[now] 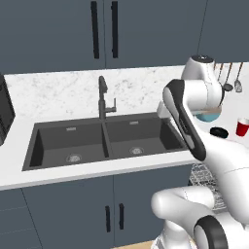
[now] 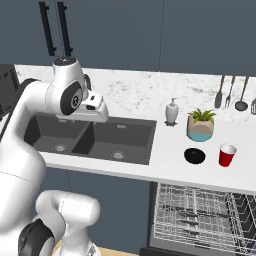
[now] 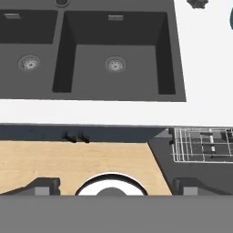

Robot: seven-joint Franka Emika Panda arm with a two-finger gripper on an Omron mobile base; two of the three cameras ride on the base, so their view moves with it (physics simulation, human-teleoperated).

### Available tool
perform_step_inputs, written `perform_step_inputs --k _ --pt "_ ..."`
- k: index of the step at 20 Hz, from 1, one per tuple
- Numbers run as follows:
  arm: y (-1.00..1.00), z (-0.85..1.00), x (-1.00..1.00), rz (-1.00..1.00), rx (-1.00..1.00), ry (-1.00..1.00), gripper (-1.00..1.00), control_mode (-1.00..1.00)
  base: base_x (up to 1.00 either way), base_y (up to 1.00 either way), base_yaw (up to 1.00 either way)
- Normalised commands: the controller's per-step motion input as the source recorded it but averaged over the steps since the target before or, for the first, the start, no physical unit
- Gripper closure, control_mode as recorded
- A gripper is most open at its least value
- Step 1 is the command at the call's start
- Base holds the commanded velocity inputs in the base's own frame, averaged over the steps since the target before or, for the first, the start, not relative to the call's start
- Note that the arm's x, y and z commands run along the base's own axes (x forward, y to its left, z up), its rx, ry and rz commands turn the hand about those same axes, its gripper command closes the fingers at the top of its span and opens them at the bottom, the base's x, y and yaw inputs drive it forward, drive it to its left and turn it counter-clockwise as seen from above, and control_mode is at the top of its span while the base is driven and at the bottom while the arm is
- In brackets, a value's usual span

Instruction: Pick up the cup and bowl from the counter, place them in the dishwasher, and close the dishwasher door.

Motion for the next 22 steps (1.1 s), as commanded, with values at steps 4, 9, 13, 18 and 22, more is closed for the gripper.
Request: perform_step_inputs --k 4,9,13,18,22 --pt "-0.45 -0.05 0.0 -0.05 0.02 0.0 -1.0 -1.0 0.0 0.0 0.0" --pt "-0.21 -0.01 0.0 -0.08 0.01 0.0 -1.0 -1.0 0.0 0.0 0.0" --pt "-0.03 -0.1 0.0 -0.07 0.0 0.06 -1.0 -1.0 0.0 0.0 0.0" --pt "-0.48 -0.27 0.02 -0.01 0.0 0.1 -1.0 -1.0 0.0 0.0 0.0" --pt "-0.68 -0.35 0.21 0.0 0.0 0.04 -1.0 -1.0 0.0 0.0 0.0"
